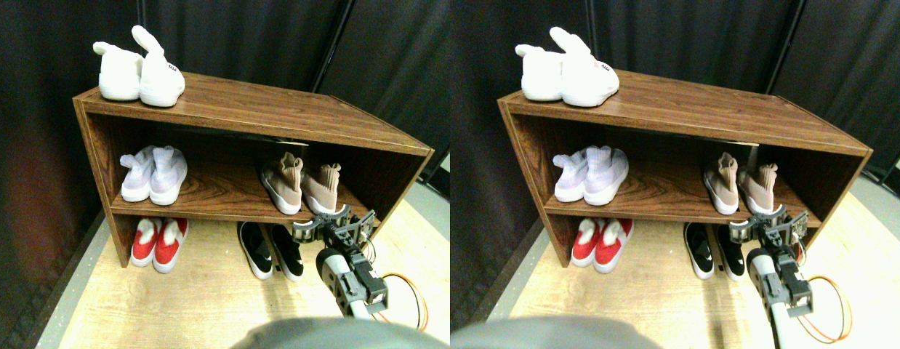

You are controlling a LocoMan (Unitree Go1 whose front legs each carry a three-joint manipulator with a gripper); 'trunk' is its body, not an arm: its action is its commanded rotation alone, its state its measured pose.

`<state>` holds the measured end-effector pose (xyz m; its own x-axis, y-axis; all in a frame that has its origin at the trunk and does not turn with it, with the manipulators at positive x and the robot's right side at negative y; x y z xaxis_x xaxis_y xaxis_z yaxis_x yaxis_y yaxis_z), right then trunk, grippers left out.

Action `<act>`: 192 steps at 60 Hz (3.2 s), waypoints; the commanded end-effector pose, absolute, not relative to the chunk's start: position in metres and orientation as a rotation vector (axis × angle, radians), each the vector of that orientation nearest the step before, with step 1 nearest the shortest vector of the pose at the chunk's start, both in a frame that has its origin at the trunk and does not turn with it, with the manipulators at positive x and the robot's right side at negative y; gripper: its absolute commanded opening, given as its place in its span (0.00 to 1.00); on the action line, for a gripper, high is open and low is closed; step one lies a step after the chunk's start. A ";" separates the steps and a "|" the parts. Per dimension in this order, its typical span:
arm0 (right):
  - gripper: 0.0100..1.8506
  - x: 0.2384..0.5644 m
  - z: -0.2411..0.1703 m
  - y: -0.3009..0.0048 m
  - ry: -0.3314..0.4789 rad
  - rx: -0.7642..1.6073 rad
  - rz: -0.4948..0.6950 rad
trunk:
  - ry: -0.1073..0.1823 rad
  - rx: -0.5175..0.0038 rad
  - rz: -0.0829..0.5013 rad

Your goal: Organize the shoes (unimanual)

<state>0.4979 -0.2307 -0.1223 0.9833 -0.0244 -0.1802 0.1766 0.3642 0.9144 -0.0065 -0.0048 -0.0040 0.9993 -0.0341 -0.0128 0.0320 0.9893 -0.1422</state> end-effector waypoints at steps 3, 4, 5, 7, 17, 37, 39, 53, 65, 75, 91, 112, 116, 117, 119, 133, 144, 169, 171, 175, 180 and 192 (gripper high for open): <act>0.99 0.499 -0.110 -0.234 0.065 1.198 -0.101 | 0.033 -0.155 -0.022; 1.00 0.498 -0.109 -0.234 0.065 1.203 -0.100 | 0.033 -0.154 -0.023; 1.00 0.497 -0.109 -0.234 0.065 1.209 -0.094 | 0.033 -0.154 -0.023; 1.00 0.493 -0.106 -0.234 0.063 1.221 -0.092 | 0.032 -0.153 -0.025; 0.94 0.471 -0.096 -0.236 0.012 1.232 -0.016 | 0.032 -0.148 -0.028; 0.94 0.410 -0.075 -0.257 -0.046 1.224 0.074 | 0.033 -0.140 -0.041; 0.92 0.406 -0.074 -0.259 -0.056 1.207 0.073 | 0.033 -0.140 -0.042; 0.60 0.378 -0.061 -0.284 -0.126 1.213 0.031 | 0.029 -0.136 -0.047; 0.03 0.376 -0.049 -0.300 -0.347 1.153 -0.051 | 0.030 -0.136 -0.048; 0.03 0.389 -0.042 -0.310 -0.378 1.109 -0.031 | 0.030 -0.137 -0.049; 0.03 0.444 -0.047 -0.318 -0.339 1.182 -0.103 | 0.024 -0.142 -0.038; 0.03 0.492 -0.056 -0.323 -0.245 1.241 -0.172 | 0.020 -0.147 -0.026; 0.03 0.495 -0.058 -0.321 -0.226 1.228 -0.185 | 0.020 -0.147 -0.026; 0.03 0.496 -0.058 -0.321 -0.219 1.220 -0.191 | 0.020 -0.147 -0.026; 0.03 0.498 -0.059 -0.320 -0.210 1.224 -0.184 | 0.020 -0.147 -0.026; 0.03 0.514 -0.071 -0.311 -0.133 1.249 -0.218 | 0.021 -0.157 -0.006; 0.03 0.516 -0.082 -0.302 -0.119 1.253 -0.237 | 0.025 -0.162 0.005; 0.03 0.517 -0.097 -0.281 -0.049 1.253 -0.213 | 0.034 -0.183 0.028; 0.03 0.517 -0.097 -0.281 -0.047 1.255 -0.213 | 0.035 -0.184 0.030; 0.03 0.517 -0.099 -0.277 -0.039 1.272 -0.212 | 0.035 -0.189 0.035; 0.03 0.518 -0.101 -0.272 -0.025 1.286 -0.196 | 0.038 -0.192 0.040; 0.03 0.516 -0.102 -0.263 -0.003 1.288 -0.179 | 0.042 -0.193 0.043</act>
